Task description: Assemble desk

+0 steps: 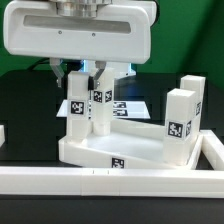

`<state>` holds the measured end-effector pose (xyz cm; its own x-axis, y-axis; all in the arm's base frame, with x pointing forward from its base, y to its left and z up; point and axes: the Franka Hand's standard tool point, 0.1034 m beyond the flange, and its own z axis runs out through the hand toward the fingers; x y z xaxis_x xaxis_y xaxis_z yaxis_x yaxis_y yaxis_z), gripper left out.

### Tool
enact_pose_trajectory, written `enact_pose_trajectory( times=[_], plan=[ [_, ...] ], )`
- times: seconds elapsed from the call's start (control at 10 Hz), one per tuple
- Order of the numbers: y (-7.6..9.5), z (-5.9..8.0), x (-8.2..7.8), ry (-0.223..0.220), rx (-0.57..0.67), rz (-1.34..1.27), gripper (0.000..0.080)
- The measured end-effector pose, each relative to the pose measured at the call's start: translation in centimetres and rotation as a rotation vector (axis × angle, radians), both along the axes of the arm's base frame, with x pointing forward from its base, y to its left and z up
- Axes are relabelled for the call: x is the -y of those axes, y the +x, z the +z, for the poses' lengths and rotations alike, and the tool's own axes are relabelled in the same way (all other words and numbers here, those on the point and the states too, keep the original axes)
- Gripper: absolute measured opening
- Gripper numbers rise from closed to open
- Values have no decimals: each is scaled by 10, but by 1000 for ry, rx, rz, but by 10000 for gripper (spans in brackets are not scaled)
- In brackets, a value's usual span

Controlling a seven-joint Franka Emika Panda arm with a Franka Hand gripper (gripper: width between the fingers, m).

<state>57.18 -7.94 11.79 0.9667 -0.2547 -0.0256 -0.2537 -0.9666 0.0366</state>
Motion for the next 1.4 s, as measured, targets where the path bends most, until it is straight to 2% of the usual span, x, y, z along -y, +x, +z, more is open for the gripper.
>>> enact_pose_trajectory(
  times=[0.4,1.1,1.4],
  plan=[
    [-1,0,4,13,12,-344,289],
    [-3,-2,13,102,8,-981,291],
    [-4,-2,14,97,-1,-1105,291]
  ],
)
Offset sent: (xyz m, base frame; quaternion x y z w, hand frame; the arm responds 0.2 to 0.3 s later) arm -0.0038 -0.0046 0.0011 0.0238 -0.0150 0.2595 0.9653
